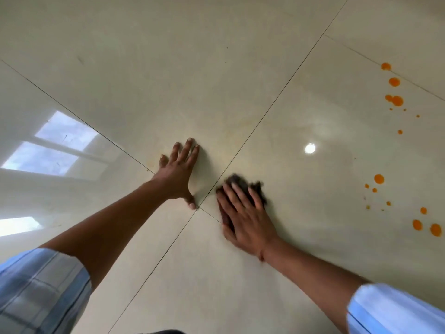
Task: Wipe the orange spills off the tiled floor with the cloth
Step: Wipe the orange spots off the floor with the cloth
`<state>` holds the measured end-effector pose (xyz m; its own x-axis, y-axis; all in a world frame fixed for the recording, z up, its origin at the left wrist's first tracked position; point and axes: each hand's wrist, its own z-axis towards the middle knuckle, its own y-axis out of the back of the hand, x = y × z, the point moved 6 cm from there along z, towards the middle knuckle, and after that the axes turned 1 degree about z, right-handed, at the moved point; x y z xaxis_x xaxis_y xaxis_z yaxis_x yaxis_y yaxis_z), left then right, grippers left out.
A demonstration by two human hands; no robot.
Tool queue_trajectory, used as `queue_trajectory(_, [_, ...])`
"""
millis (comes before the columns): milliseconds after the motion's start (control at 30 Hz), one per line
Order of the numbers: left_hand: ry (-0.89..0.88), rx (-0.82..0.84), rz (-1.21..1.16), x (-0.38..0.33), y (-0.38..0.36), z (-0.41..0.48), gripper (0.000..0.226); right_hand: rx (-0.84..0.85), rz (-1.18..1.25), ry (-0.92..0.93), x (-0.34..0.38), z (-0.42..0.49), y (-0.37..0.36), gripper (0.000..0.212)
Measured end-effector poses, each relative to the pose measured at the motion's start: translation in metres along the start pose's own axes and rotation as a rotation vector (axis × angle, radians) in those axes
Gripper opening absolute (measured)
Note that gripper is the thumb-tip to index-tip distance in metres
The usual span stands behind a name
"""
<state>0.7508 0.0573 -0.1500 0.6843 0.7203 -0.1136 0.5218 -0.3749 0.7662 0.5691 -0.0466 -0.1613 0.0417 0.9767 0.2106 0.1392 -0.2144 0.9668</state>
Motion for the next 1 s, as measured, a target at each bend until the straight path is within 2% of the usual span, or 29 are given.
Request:
queue_trajectory(67, [0.000,0.008,-0.005,-0.001,0.000,0.000,0.167,0.024,-0.032,0.102,-0.023,-0.043,0.000,0.073])
queue_trajectory(100, [0.004,0.001,-0.005,0.000,0.000,-0.001,0.167,0.011,-0.052,0.091,-0.042,-0.043,0.004,0.073])
queue_trajectory(200, [0.007,-0.022,-0.016,0.002,-0.003,-0.001,0.166,-0.052,-0.052,-0.205,-0.075,0.016,0.026,0.071])
queue_trajectory(233, [0.004,-0.036,-0.029,0.003,-0.003,0.001,0.166,-0.070,-0.034,-0.301,-0.067,0.033,0.030,0.071])
queue_trajectory(267, [0.000,-0.047,-0.047,0.003,-0.003,0.001,0.165,-0.091,-0.015,-0.318,-0.051,0.040,0.028,0.070])
queue_trajectory(367, [0.007,-0.102,-0.093,0.011,-0.004,-0.004,0.162,-0.036,-0.022,-0.023,-0.003,0.000,0.004,0.072])
queue_trajectory(433, [0.060,-0.180,-0.130,0.024,-0.009,-0.013,0.157,0.023,-0.041,0.127,-0.014,-0.035,0.003,0.072])
queue_trajectory(500, [0.102,-0.264,-0.185,0.035,-0.019,-0.021,0.150,0.002,-0.063,0.093,-0.042,-0.020,0.012,0.071])
queue_trajectory(567, [0.091,-0.284,-0.208,0.040,-0.029,-0.018,0.146,-0.042,-0.059,-0.092,-0.058,0.033,0.023,0.071])
queue_trajectory(633, [0.076,-0.288,-0.224,0.042,-0.032,-0.015,0.145,-0.081,-0.020,-0.211,-0.039,0.076,0.029,0.071])
queue_trajectory(667, [0.068,-0.294,-0.240,0.039,-0.033,-0.014,0.143,-0.087,-0.013,-0.197,-0.023,0.079,0.025,0.071])
queue_trajectory(733, [0.040,-0.331,-0.262,0.043,-0.031,-0.017,0.131,-0.028,-0.007,-0.012,0.009,0.056,0.010,0.070])
queue_trajectory(833, [-0.025,-0.470,-0.294,0.046,-0.027,-0.028,0.090,0.051,-0.022,0.186,-0.013,0.006,0.009,0.069])
queue_trajectory(900, [-0.013,-0.544,-0.282,0.045,-0.025,-0.030,0.073,-0.014,-0.056,0.094,-0.061,0.034,0.024,0.066])
queue_trajectory(1000, [0.032,-0.594,-0.199,0.044,-0.034,-0.026,0.061,-0.075,0.002,-0.294,-0.103,0.131,0.050,0.066])
